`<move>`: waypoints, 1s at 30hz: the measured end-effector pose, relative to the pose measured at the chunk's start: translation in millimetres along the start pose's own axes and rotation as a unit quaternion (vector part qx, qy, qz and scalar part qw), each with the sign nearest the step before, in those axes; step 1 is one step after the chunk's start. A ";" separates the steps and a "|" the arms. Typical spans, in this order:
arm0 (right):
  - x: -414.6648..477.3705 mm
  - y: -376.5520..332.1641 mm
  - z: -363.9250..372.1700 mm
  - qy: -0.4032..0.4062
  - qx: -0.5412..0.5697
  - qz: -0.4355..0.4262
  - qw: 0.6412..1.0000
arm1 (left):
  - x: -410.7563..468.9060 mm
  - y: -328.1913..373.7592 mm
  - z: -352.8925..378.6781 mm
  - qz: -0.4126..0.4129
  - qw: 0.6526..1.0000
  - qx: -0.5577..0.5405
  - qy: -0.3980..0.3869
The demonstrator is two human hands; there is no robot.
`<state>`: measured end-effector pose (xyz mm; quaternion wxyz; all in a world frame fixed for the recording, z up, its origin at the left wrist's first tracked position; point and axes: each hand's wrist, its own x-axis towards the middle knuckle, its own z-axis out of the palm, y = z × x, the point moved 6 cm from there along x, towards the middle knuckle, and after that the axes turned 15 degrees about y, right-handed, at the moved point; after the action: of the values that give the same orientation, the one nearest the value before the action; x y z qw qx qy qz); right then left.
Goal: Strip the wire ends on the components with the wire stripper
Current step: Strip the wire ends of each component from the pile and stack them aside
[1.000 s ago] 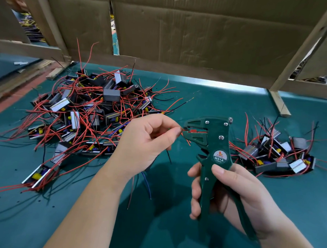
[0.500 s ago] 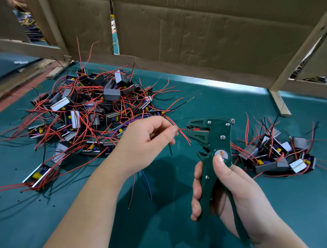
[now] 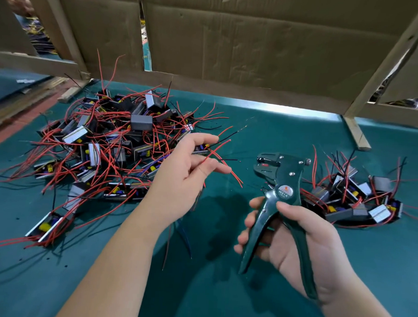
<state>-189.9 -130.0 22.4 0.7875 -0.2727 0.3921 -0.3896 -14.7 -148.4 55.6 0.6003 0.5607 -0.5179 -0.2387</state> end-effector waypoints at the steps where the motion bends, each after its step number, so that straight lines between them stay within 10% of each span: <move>1: 0.1 1.0 0.4 -0.002 -0.001 0.008 1.000 | 0.1 0.2 0.8 -0.015 1.000 -0.020 -0.001; 30: -9.3 6.9 14.1 -0.075 -0.074 -0.010 0.994 | -3.4 11.9 7.5 -0.048 0.991 -0.127 0.016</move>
<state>-179.1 -116.8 28.8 0.7886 -0.3624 0.3565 -0.3460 -26.0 -145.5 64.2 0.6629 0.5077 -0.4463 -0.3219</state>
